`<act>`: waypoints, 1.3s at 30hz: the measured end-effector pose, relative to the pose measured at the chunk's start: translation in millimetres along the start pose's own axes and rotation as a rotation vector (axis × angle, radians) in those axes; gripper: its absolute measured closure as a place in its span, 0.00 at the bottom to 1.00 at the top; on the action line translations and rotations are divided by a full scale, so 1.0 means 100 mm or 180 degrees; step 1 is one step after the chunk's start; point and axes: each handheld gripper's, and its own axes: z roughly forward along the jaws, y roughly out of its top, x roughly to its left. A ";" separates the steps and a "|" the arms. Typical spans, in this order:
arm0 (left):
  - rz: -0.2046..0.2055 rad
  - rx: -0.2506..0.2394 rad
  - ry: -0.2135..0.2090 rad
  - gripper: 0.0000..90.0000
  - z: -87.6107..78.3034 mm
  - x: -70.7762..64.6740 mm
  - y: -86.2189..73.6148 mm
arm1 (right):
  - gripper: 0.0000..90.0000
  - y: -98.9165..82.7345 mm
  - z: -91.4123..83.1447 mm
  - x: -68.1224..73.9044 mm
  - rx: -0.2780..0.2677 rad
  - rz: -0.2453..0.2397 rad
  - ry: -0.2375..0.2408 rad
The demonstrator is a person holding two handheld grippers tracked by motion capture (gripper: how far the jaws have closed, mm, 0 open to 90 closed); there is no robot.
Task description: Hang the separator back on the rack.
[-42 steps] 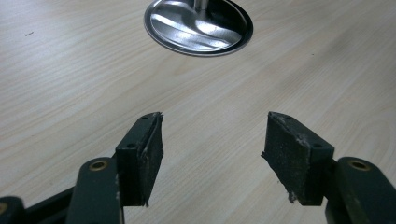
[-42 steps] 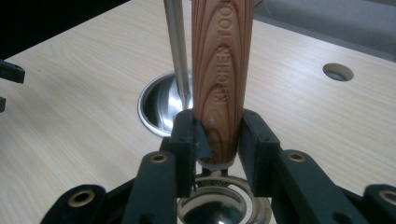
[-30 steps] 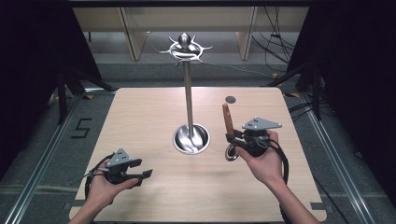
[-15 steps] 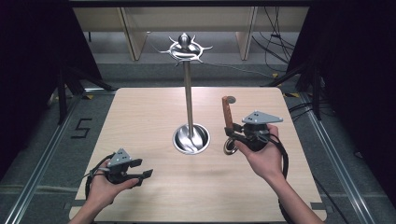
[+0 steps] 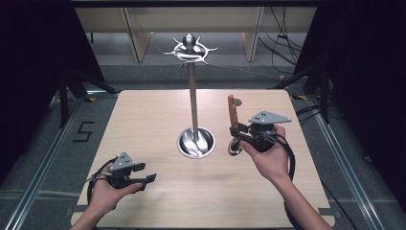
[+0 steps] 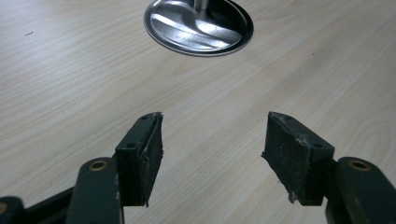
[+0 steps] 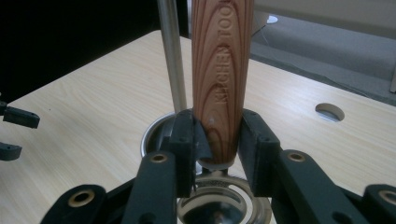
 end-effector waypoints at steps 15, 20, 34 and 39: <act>-0.0011 -0.0001 0.0014 0.41 -0.01 0.01 0.00 | 0.77 0.08 -0.02 -0.01 -0.0050 0.0111 0.0080; -0.0042 -0.0035 -0.0003 0.41 0.00 0.00 0.00 | 0.77 0.10 -0.02 0.00 -0.0124 0.0061 0.0060; -0.0045 -0.0032 -0.0005 0.40 0.00 0.00 0.00 | 0.77 0.19 -0.03 -0.01 -0.0131 0.0043 0.0115; -0.0046 -0.0035 -0.0001 0.40 0.00 0.00 0.00 | 0.77 0.21 -0.03 0.01 -0.0136 0.0070 0.0094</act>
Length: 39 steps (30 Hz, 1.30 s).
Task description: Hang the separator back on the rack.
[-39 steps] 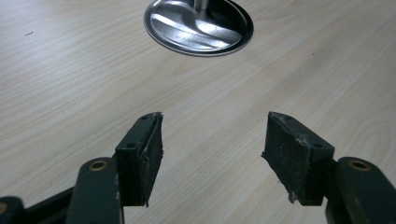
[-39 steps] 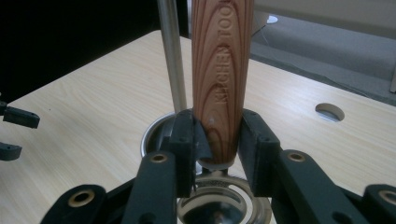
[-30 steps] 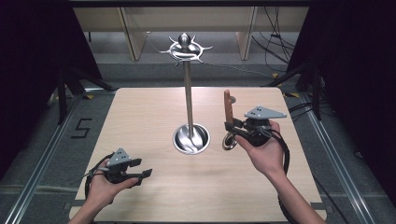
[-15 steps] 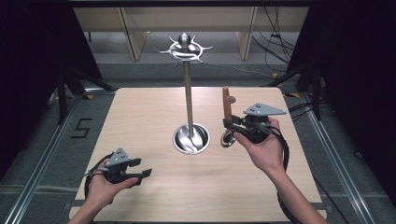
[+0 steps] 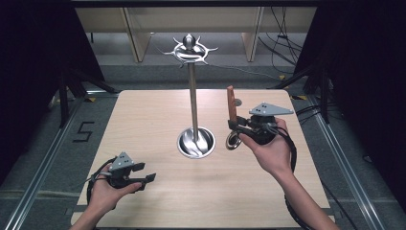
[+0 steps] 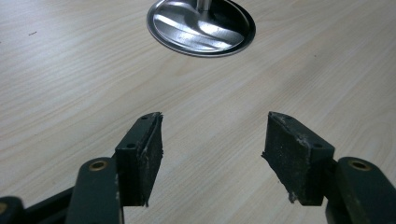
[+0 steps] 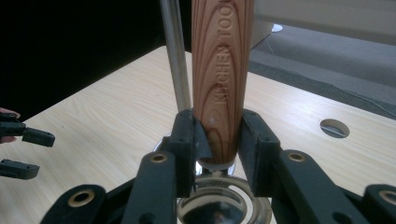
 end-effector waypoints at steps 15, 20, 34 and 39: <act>-0.0004 -0.0038 0.0015 0.40 0.00 0.00 0.00 | 0.77 0.13 -0.03 0.01 -0.0042 -0.0085 0.0002; 0.0001 -0.0038 0.0023 0.40 0.00 0.00 0.00 | 0.77 0.15 -0.03 0.01 -0.0102 -0.0137 0.0023; 0.0011 -0.0037 0.0033 0.40 -0.01 -0.01 0.00 | 0.77 0.24 -0.04 0.06 -0.0150 -0.0195 0.0028; 0.0009 -0.0040 0.0025 0.40 0.00 0.00 0.00 | 0.77 0.27 -0.04 0.07 -0.0142 -0.0153 0.0018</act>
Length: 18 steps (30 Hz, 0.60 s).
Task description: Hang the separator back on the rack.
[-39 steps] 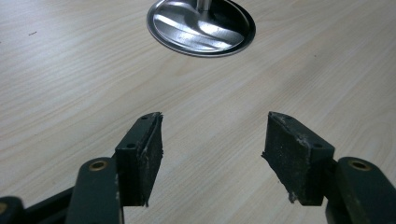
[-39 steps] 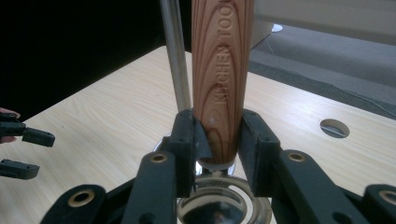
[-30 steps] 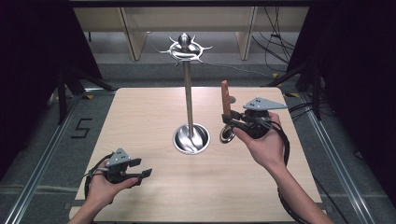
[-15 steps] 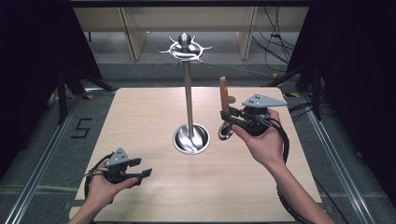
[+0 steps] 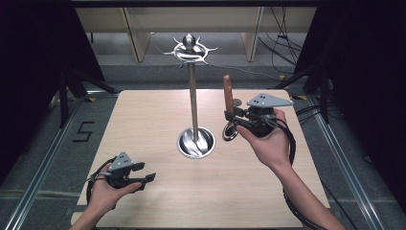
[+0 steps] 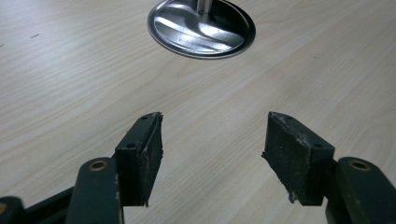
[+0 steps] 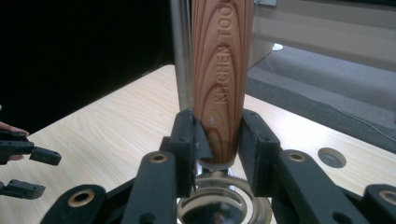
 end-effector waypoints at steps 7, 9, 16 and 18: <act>-0.0001 -0.0003 0.0000 0.40 0.00 0.00 0.00 | 0.77 0.08 -0.01 0.00 -0.0076 -0.0088 -0.0012; -0.0001 -0.0002 0.0001 0.40 0.00 0.00 0.00 | 0.77 0.10 -0.01 0.01 -0.0074 -0.0083 0.0002; 0.0087 0.0020 0.0012 0.40 -0.01 0.02 0.01 | 0.77 0.16 -0.01 0.02 -0.0135 -0.0088 0.0008; 0.0085 0.0018 0.0009 0.40 -0.01 0.02 0.01 | 0.77 0.18 -0.01 0.03 -0.0129 -0.0074 -0.0005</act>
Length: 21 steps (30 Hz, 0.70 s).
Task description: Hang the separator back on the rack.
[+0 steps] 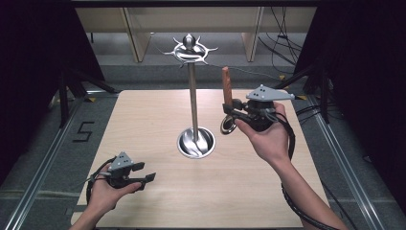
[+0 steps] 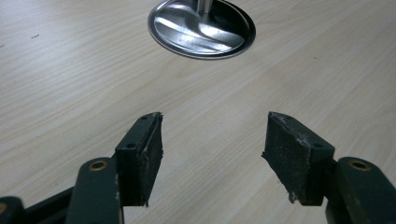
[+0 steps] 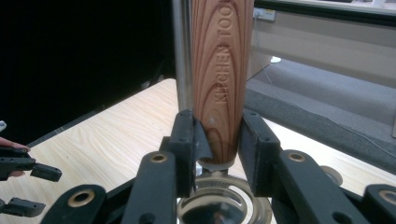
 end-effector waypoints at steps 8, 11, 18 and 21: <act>0.0001 0.0031 0.0007 0.40 -0.01 0.00 0.01 | 0.77 0.06 0.02 0.02 -0.0073 0.0000 0.0020; 0.0001 0.0026 -0.0005 0.40 -0.01 0.00 0.01 | 0.77 0.09 0.03 0.01 -0.0048 -0.0071 0.0034; 0.0002 0.0032 0.0008 0.40 -0.01 0.00 0.01 | 0.77 0.13 0.05 0.03 -0.0059 -0.0089 0.0045; 0.0003 0.0028 -0.0003 0.40 -0.01 0.01 0.01 | 0.77 0.16 0.07 0.04 -0.0073 -0.0115 0.0043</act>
